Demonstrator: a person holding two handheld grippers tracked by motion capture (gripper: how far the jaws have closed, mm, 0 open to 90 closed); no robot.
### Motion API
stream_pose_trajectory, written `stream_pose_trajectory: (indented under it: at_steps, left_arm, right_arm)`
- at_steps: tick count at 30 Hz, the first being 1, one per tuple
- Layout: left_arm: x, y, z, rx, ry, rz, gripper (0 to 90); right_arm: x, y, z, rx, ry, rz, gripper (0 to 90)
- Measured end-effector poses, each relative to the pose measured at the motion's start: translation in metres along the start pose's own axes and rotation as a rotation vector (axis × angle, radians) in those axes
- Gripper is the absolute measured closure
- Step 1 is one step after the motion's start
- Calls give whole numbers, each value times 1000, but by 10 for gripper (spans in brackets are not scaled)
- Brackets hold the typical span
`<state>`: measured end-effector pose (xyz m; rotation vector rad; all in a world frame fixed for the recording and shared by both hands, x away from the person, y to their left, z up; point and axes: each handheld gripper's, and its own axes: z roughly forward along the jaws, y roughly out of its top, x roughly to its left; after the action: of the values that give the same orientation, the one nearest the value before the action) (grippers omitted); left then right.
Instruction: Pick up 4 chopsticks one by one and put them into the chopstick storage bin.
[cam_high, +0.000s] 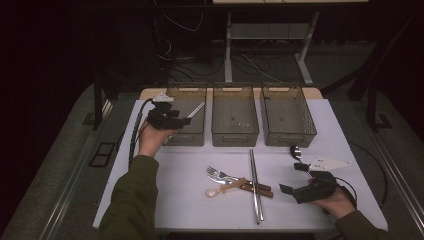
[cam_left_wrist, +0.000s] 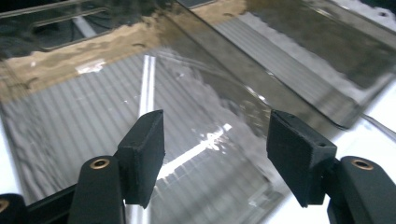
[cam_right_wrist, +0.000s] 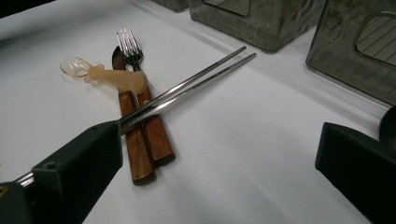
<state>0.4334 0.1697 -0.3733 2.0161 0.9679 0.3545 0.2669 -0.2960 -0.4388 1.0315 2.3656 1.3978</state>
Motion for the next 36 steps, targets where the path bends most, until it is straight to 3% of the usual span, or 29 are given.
stream_pose_trajectory:
  at_steps: [5,7,14,22,26,29,36]
  left_arm:
    - [-16,-9,-9,-17,-31,29,295]
    - [-22,-15,-11,-29,-52,22,264]
    - [-43,-32,-22,-58,-74,52,166]
    - [-58,-54,-33,-65,-93,58,92]
    - [-69,-65,-35,-56,-110,93,46]
    - [-74,-71,-39,-60,-113,97,5]
    - [-85,-86,-44,-82,-138,94,0]
  right_arm:
    - [0,0,0,1,-3,-1,8]
    - [0,0,0,1,-3,0,8]
    - [0,0,0,1,-4,-4,8]
    - [1,0,0,-2,-2,-3,8]
    - [1,0,0,-4,-1,-1,8]
    - [1,0,0,-2,0,-3,8]
    - [1,0,0,-3,0,-5,8]
